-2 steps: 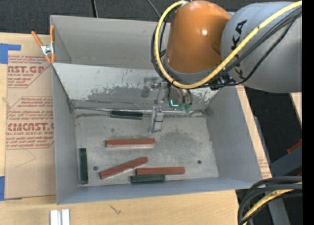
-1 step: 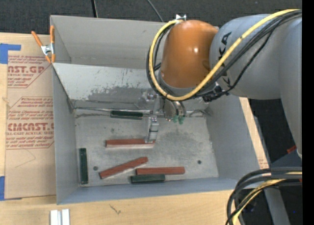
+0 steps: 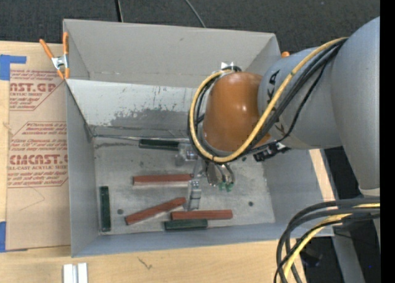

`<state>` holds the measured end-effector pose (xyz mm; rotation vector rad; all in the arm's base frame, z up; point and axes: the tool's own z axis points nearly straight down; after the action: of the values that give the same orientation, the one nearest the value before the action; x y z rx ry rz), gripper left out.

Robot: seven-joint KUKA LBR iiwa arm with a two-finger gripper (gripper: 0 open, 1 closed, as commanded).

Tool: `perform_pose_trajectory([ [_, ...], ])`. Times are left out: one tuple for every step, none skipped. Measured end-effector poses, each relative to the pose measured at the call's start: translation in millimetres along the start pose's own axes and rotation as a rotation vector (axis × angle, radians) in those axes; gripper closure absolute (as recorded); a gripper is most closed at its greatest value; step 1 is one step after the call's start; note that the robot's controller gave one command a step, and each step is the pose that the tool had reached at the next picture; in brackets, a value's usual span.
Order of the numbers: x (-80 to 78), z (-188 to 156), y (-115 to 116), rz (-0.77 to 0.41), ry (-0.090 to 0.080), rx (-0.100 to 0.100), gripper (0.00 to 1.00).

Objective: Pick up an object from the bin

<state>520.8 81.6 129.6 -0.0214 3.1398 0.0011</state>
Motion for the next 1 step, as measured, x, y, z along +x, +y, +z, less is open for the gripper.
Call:
perform_pose_trajectory([
  [-43.0, 47.8, 10.1, -0.109, -0.002, -0.001, 1.00],
])
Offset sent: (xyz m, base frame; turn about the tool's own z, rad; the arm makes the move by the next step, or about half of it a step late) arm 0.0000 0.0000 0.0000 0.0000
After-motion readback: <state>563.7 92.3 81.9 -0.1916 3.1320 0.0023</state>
